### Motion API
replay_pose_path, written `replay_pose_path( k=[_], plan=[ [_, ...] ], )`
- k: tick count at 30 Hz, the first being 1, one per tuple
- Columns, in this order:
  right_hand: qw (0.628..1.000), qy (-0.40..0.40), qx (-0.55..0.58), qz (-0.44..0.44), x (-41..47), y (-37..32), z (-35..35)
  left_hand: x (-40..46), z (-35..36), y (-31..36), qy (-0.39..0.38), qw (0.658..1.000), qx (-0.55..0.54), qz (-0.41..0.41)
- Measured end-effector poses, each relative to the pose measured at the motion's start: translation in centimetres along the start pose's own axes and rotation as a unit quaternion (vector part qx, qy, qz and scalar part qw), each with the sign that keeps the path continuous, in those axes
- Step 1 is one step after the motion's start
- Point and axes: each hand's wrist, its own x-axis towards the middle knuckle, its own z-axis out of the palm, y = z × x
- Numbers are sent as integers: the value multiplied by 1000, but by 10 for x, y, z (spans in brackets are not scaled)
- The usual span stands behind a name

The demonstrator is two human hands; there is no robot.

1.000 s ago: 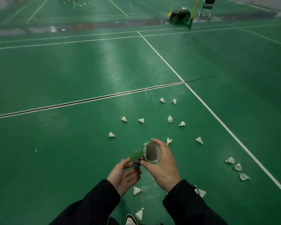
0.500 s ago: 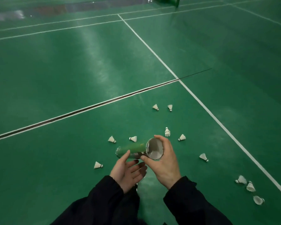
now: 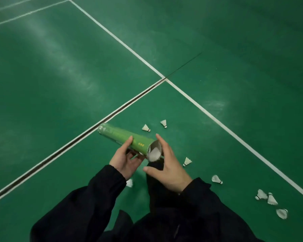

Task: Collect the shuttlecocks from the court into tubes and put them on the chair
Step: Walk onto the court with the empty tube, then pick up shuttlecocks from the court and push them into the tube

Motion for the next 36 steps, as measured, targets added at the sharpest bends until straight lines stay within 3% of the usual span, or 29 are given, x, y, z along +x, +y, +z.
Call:
replay_pose_path(
  k=[4,12,14,18,24,28,30,32,33,34,36],
  plan=[
    [989,30,97,104,144,61,-25,131,45,74,39,999,2,23],
    [953,144,74,256,359,175,-55,341,85,147,89,993,66,28],
    [951,161,16,263,409,232,-49,406,72,146,90,990,99,32],
    [944,86,-219,234,508,366,-21,537,23,134,73,986,143,35],
    [877,3,-441,190,629,534,7,671,-51,145,7,985,157,68],
    [811,-53,-531,238,658,591,5,710,-60,154,-46,979,175,95],
    [847,34,-486,216,658,598,11,718,-63,160,-82,975,180,101],
    [914,153,-364,96,652,582,33,714,-67,164,-89,972,192,99],
    [940,167,-298,24,649,566,48,707,-71,164,-82,972,196,97],
    [955,144,-257,-29,648,553,66,701,-74,163,-74,974,195,90],
    [956,22,-287,-61,653,534,102,691,-80,160,-53,979,184,72]
  ],
)
